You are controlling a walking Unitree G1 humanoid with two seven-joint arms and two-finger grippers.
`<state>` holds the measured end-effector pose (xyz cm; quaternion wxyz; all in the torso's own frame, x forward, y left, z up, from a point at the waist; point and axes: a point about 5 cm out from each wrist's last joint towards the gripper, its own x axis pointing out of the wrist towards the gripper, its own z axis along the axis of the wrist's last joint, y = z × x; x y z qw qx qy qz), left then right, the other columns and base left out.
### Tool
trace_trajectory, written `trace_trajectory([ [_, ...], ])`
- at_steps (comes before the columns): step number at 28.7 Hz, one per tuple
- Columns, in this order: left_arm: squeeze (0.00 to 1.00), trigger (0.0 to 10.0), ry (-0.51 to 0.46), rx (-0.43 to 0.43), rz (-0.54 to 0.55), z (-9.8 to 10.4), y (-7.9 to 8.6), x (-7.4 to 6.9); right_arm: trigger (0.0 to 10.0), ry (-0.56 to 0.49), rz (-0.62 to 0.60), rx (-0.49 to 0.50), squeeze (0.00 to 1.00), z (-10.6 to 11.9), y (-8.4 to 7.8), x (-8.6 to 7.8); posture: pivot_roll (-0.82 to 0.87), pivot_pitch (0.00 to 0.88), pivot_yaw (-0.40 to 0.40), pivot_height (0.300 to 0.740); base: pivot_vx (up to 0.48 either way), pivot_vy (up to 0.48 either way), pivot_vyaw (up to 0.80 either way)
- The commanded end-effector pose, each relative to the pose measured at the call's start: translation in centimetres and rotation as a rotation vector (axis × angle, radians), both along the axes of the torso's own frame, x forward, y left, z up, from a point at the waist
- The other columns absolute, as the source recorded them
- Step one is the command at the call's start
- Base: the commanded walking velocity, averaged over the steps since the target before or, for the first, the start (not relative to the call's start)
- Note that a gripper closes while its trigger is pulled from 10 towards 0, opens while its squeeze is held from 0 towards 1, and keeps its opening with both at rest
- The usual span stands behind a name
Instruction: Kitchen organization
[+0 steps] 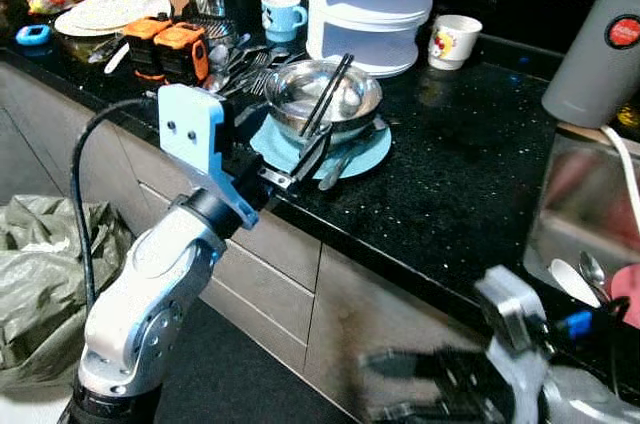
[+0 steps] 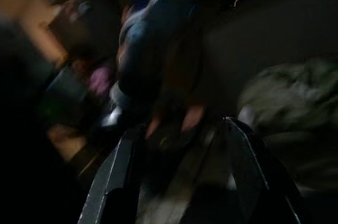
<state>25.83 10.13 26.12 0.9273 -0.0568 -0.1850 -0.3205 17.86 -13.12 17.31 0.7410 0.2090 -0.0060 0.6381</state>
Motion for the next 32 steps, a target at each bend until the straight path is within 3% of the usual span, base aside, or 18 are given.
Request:
trace_trajectory([
  [1, 0.00, 10.0, 0.002, 0.008, -0.011, 0.0, -0.3, -0.3, 10.0, 0.011, -0.027, -0.020, 0.00, 0.1, 1.4, -0.4, 0.03, 0.066, -0.005, 0.740, 0.000, 0.000, 0.00],
  [4, 0.00, 10.0, 0.003, 0.007, -0.004, -0.1, -0.1, -0.4, 10.0, 0.026, -0.018, -0.062, 0.00, -0.4, 2.9, -1.2, 0.03, 0.067, -0.007, 0.740, 0.000, 0.000, 0.00],
  [18, 0.00, 10.0, -0.013, -0.001, 0.104, 0.5, 1.2, 0.3, 10.0, 0.079, -0.153, -0.120, 0.00, -0.5, 2.6, -0.2, 0.03, 0.071, -0.011, 0.740, 0.000, 0.000, 0.00],
  [26, 0.00, 10.0, -0.005, 0.023, 0.259, 0.9, 3.5, 2.1, 10.0, 0.150, -0.223, -0.138, 0.00, -1.0, 2.5, 0.5, 0.03, 0.070, -0.009, 0.740, 0.000, 0.000, 0.00],
  [29, 0.00, 10.0, 0.034, 0.071, 0.384, 0.8, 4.8, 3.6, 10.0, 0.156, -0.229, -0.137, 0.00, -0.9, 2.5, 0.5, 0.02, 0.070, -0.008, 0.740, 0.000, 0.000, 0.00],
  [32, 0.00, 10.0, 0.075, 0.100, 0.431, 0.5, 5.4, 4.6, 10.0, 0.174, -0.224, -0.137, 0.00, -1.0, 2.5, 0.6, 0.02, 0.069, -0.014, 0.740, 0.000, 0.000, 0.00],
])
